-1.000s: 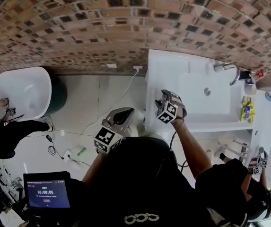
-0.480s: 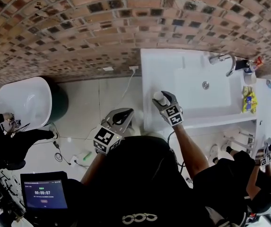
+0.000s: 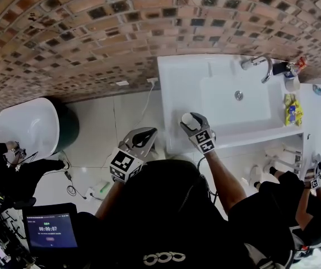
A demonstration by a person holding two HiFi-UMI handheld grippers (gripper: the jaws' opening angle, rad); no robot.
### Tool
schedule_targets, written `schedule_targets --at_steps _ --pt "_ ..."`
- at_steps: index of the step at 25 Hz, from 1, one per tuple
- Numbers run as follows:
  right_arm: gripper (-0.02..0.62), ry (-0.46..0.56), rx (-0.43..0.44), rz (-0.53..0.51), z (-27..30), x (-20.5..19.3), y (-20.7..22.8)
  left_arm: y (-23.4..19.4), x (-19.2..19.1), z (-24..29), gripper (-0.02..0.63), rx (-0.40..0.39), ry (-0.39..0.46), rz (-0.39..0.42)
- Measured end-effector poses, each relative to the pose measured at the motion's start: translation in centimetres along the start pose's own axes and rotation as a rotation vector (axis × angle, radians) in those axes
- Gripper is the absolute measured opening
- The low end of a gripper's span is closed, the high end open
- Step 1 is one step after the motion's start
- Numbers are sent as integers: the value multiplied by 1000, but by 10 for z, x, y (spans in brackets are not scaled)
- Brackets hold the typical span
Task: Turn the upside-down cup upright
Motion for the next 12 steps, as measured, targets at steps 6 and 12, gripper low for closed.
schedule_targets --at_steps 6,12 --pt "248 -38 -8 -56 2 -2 -8 1 0 -3 15 -14 5 11" --pt "326 -118 -16 -19 4 4 -10 0 -2 -21 15 -43 20 29"
Point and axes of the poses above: the fingertips, and each gripper's own axes: z forward along the fingers, y to its right, x out of its top, the point moved 9 cm from there along -z, backward along the fingers, and after that the axes turned 15 degrees about -z, right-handed, at the moved point
